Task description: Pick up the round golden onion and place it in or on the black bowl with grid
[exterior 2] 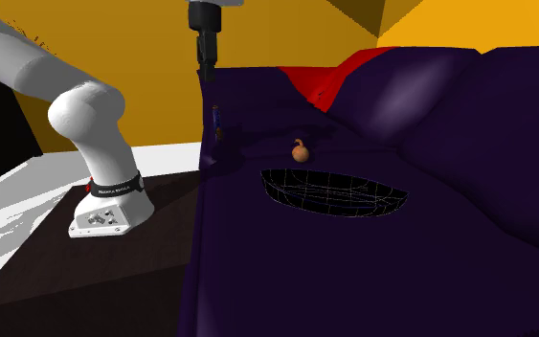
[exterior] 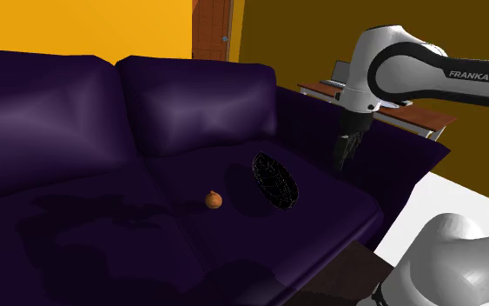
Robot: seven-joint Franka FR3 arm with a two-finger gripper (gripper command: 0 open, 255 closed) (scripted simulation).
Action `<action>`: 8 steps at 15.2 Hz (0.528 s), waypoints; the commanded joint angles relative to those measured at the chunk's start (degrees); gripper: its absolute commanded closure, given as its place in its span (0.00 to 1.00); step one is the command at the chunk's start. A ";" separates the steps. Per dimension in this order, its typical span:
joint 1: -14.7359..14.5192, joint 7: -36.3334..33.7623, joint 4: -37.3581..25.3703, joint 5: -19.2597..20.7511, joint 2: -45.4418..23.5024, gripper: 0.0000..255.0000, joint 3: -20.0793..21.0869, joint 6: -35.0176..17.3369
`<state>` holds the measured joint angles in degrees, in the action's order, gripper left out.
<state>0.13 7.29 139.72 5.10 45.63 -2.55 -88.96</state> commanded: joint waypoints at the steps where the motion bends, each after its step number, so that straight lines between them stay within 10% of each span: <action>1: 0.00 0.00 0.00 0.00 0.00 0.00 0.00 0.00; 8: -1.40 -4.78 -1.39 -3.36 -13.38 0.00 2.38 -10.91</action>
<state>-1.26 2.80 138.48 1.96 34.20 -0.18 -98.13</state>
